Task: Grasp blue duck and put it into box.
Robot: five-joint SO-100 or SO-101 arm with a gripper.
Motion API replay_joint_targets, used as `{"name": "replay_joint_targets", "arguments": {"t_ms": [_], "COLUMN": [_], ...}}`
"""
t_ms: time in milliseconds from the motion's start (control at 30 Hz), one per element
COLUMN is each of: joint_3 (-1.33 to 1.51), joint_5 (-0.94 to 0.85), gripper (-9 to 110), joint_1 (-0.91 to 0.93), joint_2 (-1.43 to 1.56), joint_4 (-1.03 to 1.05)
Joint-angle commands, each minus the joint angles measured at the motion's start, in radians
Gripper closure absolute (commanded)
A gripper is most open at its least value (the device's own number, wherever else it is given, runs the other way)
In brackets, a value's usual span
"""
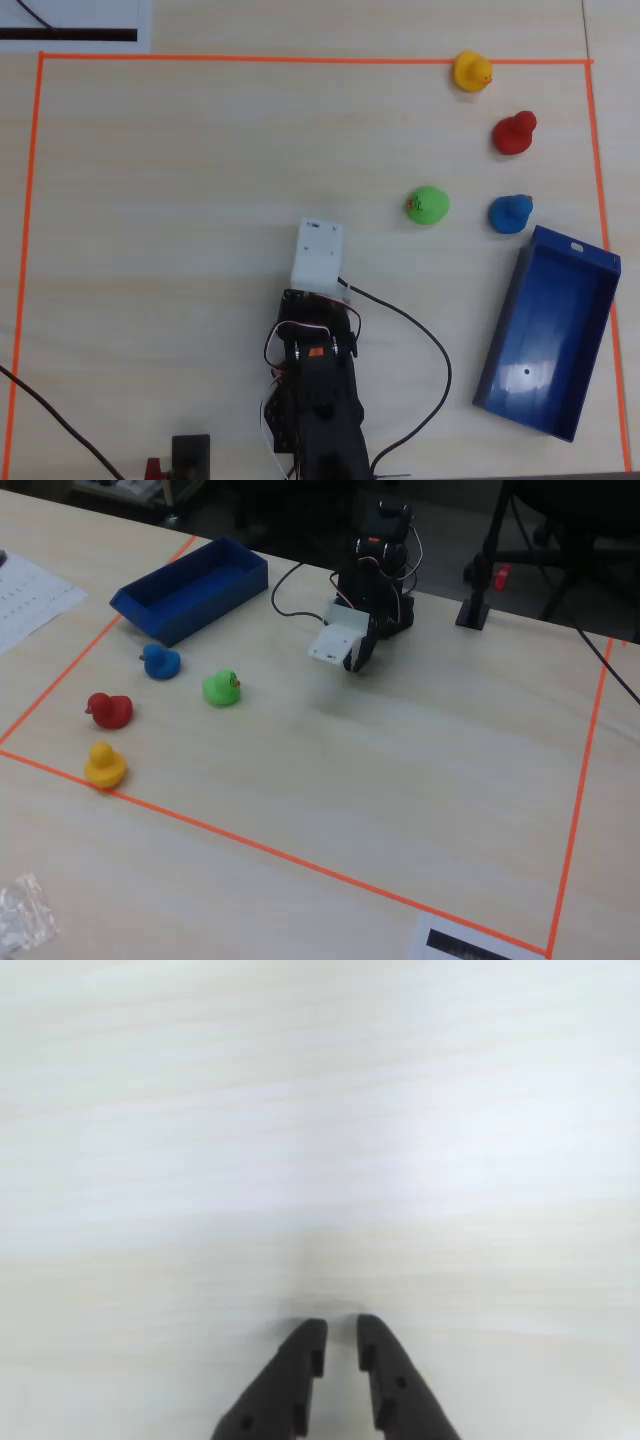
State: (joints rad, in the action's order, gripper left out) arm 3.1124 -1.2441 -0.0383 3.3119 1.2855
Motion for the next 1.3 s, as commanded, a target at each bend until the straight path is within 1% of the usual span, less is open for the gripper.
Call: {"name": "replay_joint_targets", "arguments": {"t_ms": [0, 67, 167, 267, 367, 467, 567, 667, 767, 1033, 1133, 1267], "joint_3": [-0.017, -0.086, -0.296, -0.469, -0.618, -0.719, -0.782, -0.827, -0.861, -0.854, -0.885, -0.986], "joint_5": [-0.017, -0.04, -0.044, -0.055, -0.08, -0.118, -0.146, -0.152, -0.152, -0.149, -0.132, -0.104], "gripper": [99, 94, 85, 79, 73, 66, 63, 63, 62, 61, 61, 60], "joint_1": [0.054, 0.141, 0.307, 0.488, 0.658, 0.782, 0.87, 0.931, 0.966, 0.996, 0.997, 0.997], "joint_2": [-0.002, -0.051, -0.281, -0.474, -0.63, -0.746, -0.856, -0.962, -1.058, -1.266, -1.333, -1.42], "joint_4": [-0.006, -0.069, -0.207, -0.39, -0.514, -0.601, -0.698, -0.801, -0.856, -1.048, -1.092, -1.085]}}
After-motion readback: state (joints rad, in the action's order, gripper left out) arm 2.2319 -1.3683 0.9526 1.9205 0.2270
